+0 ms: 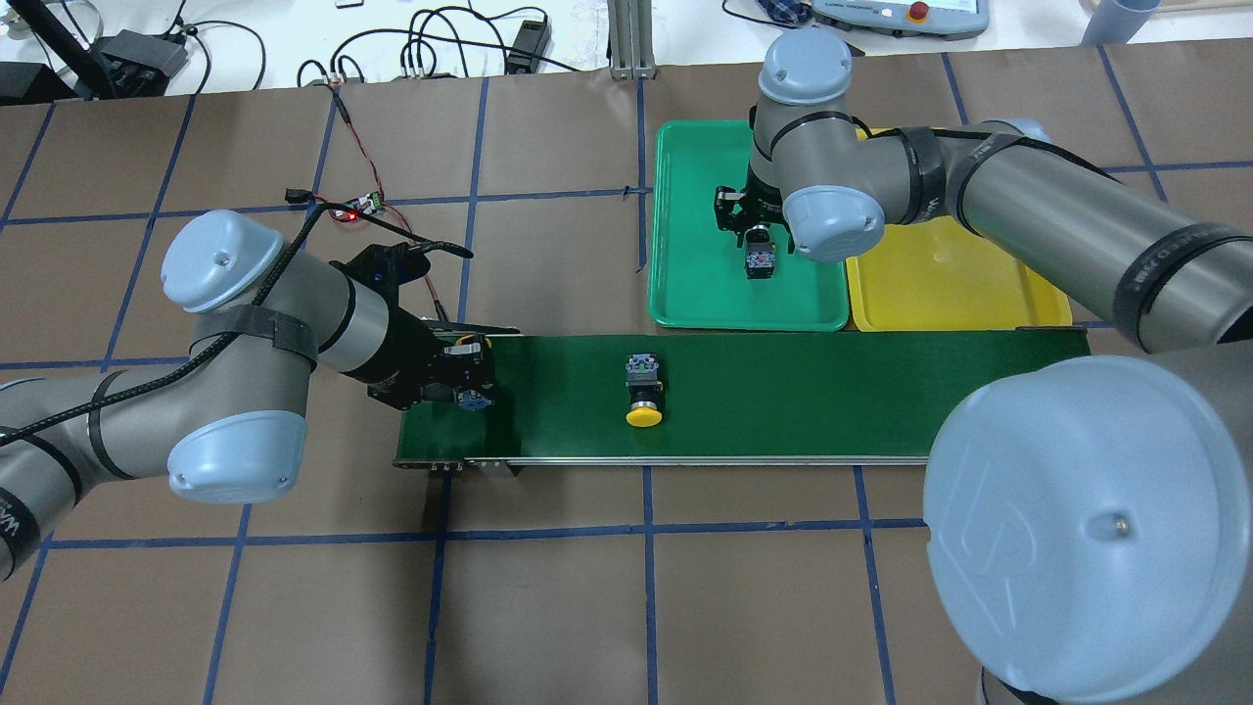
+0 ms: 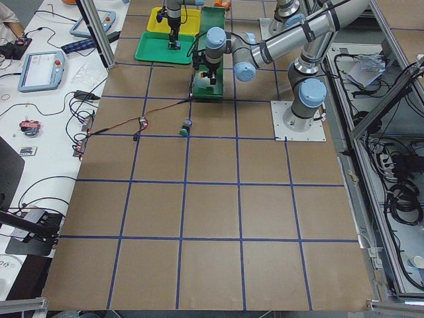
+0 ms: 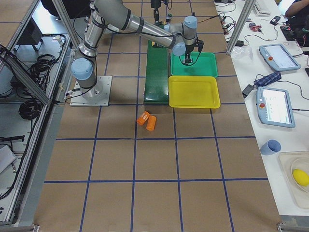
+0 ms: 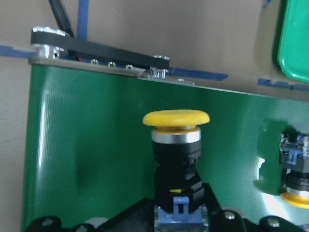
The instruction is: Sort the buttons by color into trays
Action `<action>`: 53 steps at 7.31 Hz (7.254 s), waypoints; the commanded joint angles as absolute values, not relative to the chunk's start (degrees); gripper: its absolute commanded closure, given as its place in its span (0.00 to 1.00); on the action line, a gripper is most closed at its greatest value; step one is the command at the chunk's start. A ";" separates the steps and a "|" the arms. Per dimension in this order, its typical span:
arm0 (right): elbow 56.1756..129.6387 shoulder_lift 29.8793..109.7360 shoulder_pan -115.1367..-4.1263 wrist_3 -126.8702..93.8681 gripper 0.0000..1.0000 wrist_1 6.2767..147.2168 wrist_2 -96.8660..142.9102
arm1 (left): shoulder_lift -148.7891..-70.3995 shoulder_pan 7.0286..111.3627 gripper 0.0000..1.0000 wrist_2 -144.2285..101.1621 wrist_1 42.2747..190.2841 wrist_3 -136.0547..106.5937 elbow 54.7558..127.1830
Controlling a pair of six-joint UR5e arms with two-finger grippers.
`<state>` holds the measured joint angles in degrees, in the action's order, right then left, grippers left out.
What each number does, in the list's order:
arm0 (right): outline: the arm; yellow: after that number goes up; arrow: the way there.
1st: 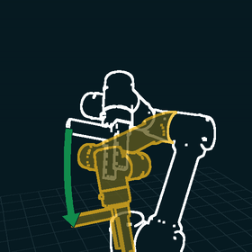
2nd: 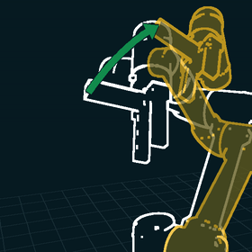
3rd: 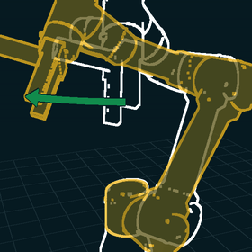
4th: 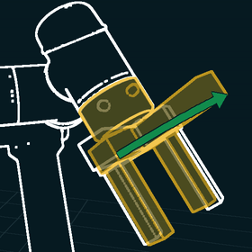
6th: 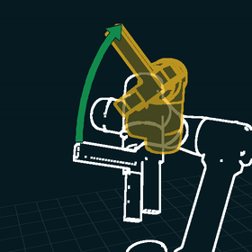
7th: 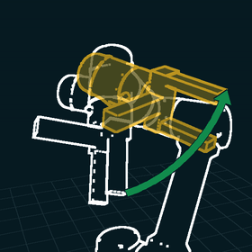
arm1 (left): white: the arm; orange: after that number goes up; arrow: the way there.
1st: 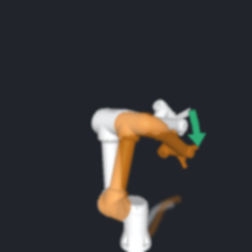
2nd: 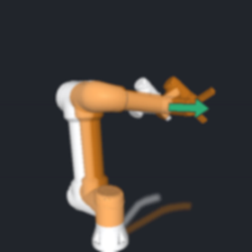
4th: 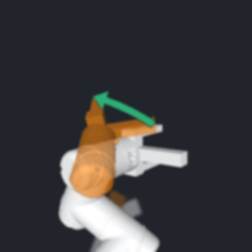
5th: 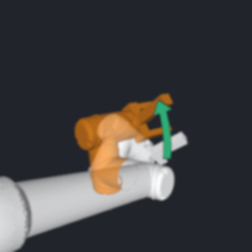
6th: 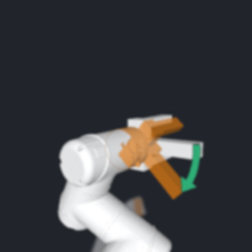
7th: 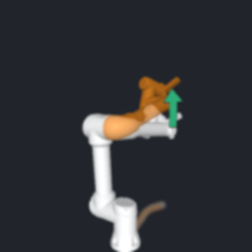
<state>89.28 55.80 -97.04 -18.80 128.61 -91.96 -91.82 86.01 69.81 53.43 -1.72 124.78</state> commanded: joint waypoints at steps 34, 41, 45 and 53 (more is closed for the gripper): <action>95.80 62.91 -74.27 6.33 0.00 128.50 -93.78 | -101.45 71.70 0.91 85.71 52.11 -6.86 114.51; 98.77 81.19 -78.91 1.77 0.00 106.17 -93.52 | -92.62 90.85 0.93 92.23 48.96 4.49 123.49; 106.96 87.53 -79.28 1.32 0.00 106.17 -88.34 | -94.91 92.37 0.90 90.20 48.51 -1.22 122.78; 108.72 79.91 -98.33 -23.88 0.00 115.20 -88.33 | -95.38 96.33 0.00 90.00 43.82 0.26 116.42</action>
